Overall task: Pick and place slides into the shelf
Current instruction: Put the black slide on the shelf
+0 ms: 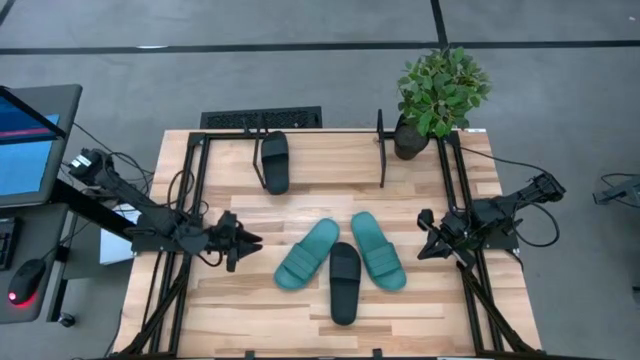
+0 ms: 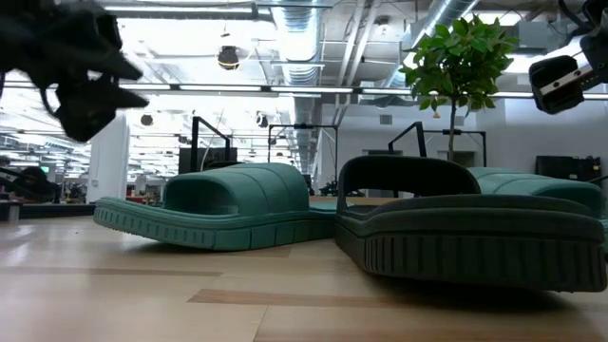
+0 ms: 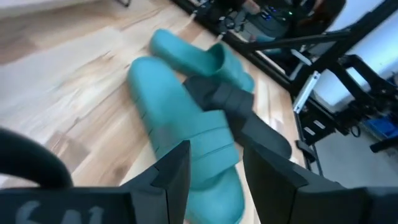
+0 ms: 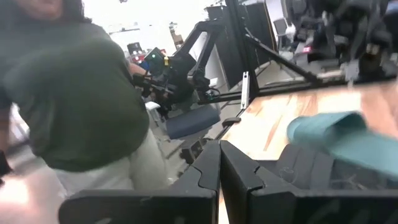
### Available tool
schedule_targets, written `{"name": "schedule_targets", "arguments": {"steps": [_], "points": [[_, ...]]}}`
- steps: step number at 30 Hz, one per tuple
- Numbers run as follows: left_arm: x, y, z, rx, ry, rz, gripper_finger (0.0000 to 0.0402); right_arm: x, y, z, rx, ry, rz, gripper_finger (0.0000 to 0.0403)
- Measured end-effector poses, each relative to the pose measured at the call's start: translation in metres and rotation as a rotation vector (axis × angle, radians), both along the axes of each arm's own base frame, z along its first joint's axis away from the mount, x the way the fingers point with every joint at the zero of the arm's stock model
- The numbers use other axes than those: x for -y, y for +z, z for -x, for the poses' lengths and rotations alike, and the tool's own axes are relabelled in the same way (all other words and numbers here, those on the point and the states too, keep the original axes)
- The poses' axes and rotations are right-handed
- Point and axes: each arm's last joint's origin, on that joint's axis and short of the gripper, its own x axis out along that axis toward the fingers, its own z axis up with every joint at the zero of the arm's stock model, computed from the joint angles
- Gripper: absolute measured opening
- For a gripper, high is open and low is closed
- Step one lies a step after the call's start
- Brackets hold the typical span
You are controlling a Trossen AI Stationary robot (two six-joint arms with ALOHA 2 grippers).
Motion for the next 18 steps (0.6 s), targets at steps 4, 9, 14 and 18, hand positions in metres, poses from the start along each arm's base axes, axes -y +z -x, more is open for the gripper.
{"name": "schedule_targets", "arguments": {"steps": [4, 9, 14, 18], "points": [[0.0, -0.013, 0.007, 0.022, 0.035, 0.021, 0.0135, 0.0, 0.0, 0.0, 0.069, -0.004, 0.102, 0.0001], [0.0, -0.02, 0.011, 0.087, 0.034, 0.006, 0.0135, 0.0, 0.0, 0.0, 0.123, -0.018, 0.184, 0.0001], [0.001, -0.019, 0.014, 0.15, -0.002, -0.019, 0.0135, 0.001, 0.003, 0.0, 0.16, -0.047, 0.185, 0.0001], [0.004, -0.012, 0.014, 0.212, -0.033, -0.055, 0.0135, 0.002, 0.018, 0.001, 0.248, -0.06, 0.036, 0.0001]]}}
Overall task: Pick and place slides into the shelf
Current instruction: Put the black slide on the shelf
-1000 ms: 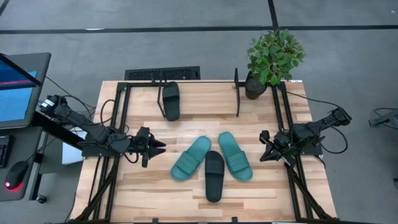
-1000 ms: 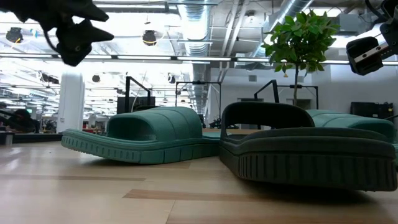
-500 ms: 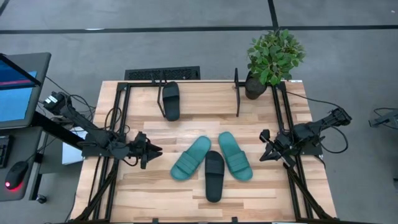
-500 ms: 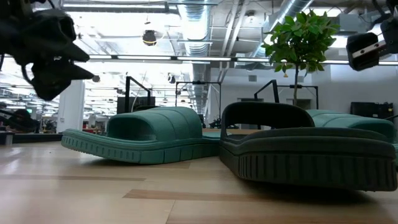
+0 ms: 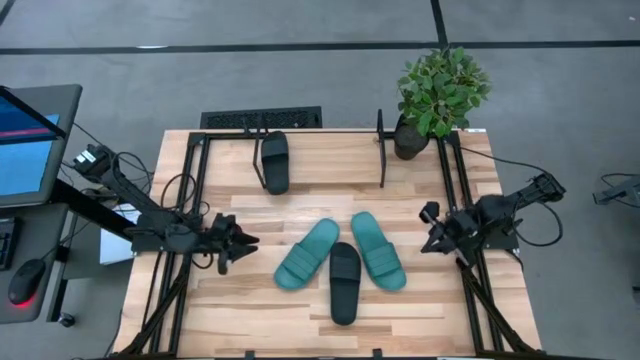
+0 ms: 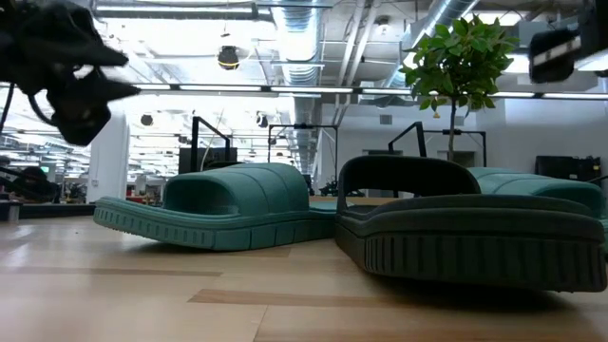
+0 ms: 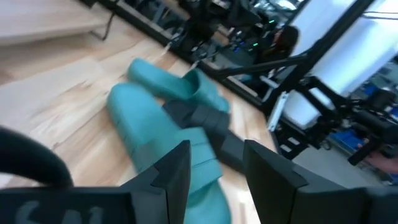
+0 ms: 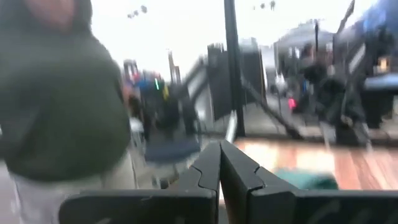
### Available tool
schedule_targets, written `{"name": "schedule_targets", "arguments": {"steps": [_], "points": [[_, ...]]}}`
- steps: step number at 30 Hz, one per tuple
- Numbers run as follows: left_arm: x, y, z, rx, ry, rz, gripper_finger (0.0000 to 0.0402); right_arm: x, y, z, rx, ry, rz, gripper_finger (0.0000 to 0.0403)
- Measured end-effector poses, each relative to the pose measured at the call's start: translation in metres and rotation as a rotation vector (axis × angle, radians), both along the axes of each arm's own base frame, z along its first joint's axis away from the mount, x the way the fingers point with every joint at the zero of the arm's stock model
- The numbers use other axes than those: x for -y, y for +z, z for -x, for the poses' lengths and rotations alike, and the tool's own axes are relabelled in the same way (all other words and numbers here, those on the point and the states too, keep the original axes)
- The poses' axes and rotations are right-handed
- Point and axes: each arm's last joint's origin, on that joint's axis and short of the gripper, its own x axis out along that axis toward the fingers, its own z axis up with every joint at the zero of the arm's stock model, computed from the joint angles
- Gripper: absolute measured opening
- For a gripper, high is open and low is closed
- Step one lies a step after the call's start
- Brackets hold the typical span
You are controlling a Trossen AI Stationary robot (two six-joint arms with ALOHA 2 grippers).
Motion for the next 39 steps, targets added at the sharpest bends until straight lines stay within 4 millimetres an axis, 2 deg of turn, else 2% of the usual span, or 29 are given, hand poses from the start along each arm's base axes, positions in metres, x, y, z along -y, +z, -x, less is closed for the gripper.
{"name": "schedule_targets", "arguments": {"steps": [8, 11, 15, 19, 23, 39], "points": [[0.005, 0.014, 0.0, 0.134, -0.161, -0.079, 0.0135, 0.011, 0.049, 0.026, 0.527, 0.024, -0.279, 0.0001], [0.007, 0.018, 0.0, 0.167, -0.214, -0.094, 0.0135, 0.019, 0.061, 0.04, 0.713, 0.001, -0.364, 0.0001], [0.007, 0.018, 0.0, 0.168, -0.222, -0.095, 0.0135, 0.024, 0.068, 0.052, 0.854, 0.0, -0.43, 0.0001], [0.007, 0.018, 0.0, 0.167, -0.218, -0.091, 0.0135, 0.025, 0.069, 0.054, 0.881, -0.003, -0.438, 0.0001], [0.007, 0.017, 0.0, 0.165, -0.21, -0.09, 0.0135, 0.025, 0.069, 0.054, 0.919, -0.072, -0.372, 0.0001], [0.004, 0.017, 0.0, 0.156, -0.137, -0.084, 0.0135, 0.024, 0.068, 0.052, 0.916, -0.102, -0.33, 0.0001]]}}
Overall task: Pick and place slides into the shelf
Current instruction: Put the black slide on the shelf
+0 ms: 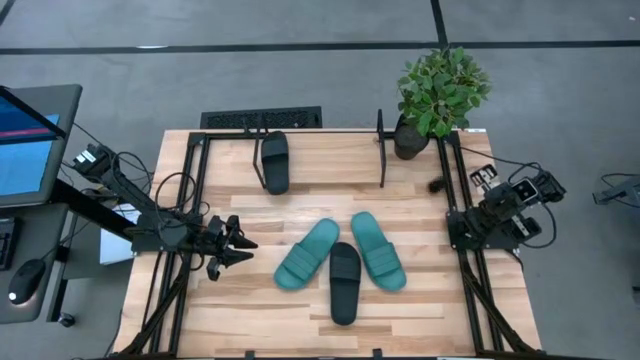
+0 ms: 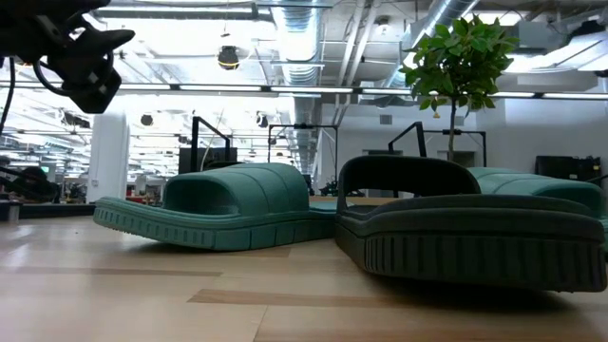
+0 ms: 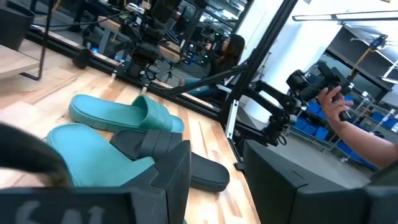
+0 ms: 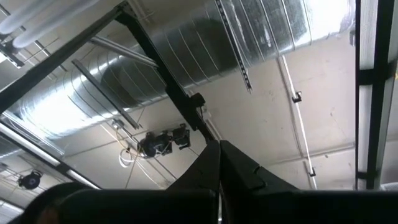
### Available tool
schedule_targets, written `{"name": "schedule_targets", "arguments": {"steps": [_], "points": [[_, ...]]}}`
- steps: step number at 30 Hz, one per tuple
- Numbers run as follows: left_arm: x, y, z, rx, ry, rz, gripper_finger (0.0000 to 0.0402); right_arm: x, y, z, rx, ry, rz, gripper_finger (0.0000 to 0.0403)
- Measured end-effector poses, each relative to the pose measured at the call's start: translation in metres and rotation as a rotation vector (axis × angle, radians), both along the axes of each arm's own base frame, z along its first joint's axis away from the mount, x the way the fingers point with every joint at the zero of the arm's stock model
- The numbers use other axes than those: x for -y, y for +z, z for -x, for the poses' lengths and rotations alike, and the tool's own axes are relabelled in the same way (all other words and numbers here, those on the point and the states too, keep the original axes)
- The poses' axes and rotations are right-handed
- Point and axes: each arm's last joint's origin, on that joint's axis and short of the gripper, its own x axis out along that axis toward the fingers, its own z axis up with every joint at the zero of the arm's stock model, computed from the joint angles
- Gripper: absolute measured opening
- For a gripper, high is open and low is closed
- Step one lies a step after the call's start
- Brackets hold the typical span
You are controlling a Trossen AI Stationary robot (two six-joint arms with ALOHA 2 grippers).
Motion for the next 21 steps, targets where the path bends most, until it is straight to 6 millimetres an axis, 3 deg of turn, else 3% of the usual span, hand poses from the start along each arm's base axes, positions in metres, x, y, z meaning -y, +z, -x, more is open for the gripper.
{"name": "schedule_targets", "arguments": {"steps": [4, 11, 21], "points": [[-0.001, 0.0, 0.0, -0.001, 0.023, 0.002, 0.0135, -0.002, -0.003, -0.006, -0.074, -0.009, 0.013, 0.0001], [-0.001, 0.0, 0.0, -0.003, 0.035, 0.012, 0.0135, -0.007, -0.012, -0.03, -0.413, -0.04, -0.047, 0.0001], [-0.002, 0.0, 0.0, -0.005, 0.054, 0.028, 0.0135, -0.023, 0.015, -0.065, -0.787, 0.095, -0.023, 0.0001]]}}
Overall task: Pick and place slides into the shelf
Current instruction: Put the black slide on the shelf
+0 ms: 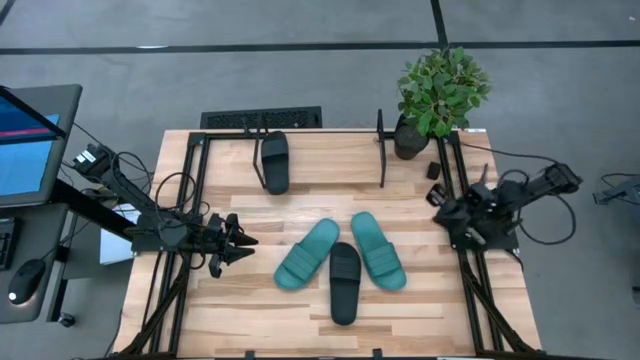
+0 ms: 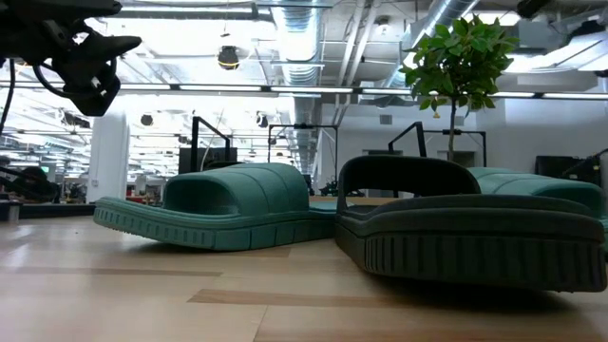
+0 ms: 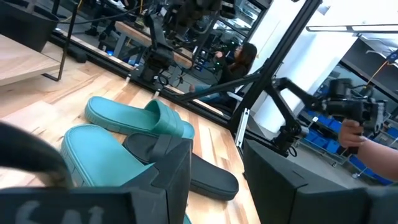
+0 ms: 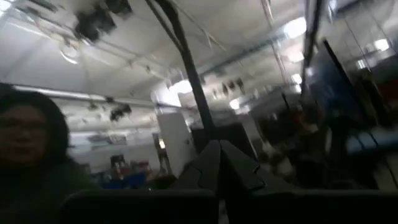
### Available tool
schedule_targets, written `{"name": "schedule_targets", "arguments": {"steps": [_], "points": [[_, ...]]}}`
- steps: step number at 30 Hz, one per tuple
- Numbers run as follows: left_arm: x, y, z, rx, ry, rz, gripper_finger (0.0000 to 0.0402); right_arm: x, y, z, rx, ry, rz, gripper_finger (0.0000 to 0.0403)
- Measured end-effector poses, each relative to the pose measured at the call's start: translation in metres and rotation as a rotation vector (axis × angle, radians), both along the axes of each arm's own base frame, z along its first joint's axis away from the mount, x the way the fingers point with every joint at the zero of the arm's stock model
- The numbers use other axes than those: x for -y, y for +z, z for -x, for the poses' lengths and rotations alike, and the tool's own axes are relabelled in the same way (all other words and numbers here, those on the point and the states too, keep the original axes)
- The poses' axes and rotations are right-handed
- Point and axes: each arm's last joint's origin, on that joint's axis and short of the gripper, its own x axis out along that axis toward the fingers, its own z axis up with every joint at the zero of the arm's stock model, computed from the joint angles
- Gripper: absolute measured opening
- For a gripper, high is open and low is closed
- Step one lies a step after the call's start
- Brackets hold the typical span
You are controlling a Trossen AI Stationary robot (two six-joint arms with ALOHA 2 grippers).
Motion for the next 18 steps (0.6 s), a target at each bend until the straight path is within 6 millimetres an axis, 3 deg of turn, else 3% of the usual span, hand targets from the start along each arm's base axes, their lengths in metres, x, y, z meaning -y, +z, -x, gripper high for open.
{"name": "schedule_targets", "arguments": {"steps": [4, 10, 18], "points": [[0.0, -0.001, 0.0, -0.005, 0.0, -0.004, 0.0135, -0.008, 0.014, -0.022, -0.235, -0.021, 0.003, 0.0001], [0.0, -0.001, 0.0, -0.008, 0.0, -0.002, 0.0135, -0.022, 0.035, -0.053, -0.452, -0.015, 0.058, 0.0001], [0.0, -0.001, 0.0, -0.007, -0.008, -0.002, 0.0135, -0.043, 0.025, -0.083, -0.816, 0.003, 0.062, 0.0]]}}
